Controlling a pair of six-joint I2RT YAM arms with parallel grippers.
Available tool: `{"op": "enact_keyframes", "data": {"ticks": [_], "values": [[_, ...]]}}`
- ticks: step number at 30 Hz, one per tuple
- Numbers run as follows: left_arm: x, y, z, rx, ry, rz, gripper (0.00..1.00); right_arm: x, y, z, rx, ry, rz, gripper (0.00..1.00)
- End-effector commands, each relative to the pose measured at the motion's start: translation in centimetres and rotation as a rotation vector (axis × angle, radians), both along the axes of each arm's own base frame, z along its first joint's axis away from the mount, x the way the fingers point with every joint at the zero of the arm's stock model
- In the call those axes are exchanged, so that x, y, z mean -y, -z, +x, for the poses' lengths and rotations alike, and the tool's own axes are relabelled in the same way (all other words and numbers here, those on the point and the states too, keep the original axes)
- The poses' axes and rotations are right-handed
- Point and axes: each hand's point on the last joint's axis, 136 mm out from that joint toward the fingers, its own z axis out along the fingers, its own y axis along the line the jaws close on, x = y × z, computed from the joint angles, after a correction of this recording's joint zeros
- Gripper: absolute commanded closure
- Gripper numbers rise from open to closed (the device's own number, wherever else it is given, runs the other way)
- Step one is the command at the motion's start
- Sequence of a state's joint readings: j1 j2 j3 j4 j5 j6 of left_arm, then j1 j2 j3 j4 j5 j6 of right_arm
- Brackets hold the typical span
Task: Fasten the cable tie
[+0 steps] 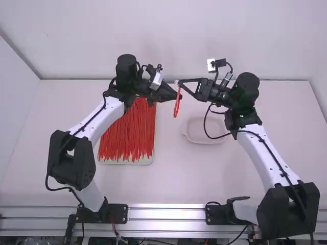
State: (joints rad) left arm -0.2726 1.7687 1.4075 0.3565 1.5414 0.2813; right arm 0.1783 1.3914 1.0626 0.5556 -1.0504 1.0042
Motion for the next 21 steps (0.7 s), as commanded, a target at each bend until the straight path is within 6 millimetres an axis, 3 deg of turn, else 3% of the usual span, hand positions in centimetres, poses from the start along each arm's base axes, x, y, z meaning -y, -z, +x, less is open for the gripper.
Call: {"op": "enact_keyframes", "data": {"ticks": [1,21], "values": [[0.8,0.2,-1.6,-0.010,0.053,0.000,0.98,0.9,-2.9,0.1,0.046,0.038,0.045,1.00],[1.2,2.2,-2.1,-0.084,0.055,0.024,0.98,4.9,-9.1,0.4,0.152,0.135,0.235,1.00]]}}
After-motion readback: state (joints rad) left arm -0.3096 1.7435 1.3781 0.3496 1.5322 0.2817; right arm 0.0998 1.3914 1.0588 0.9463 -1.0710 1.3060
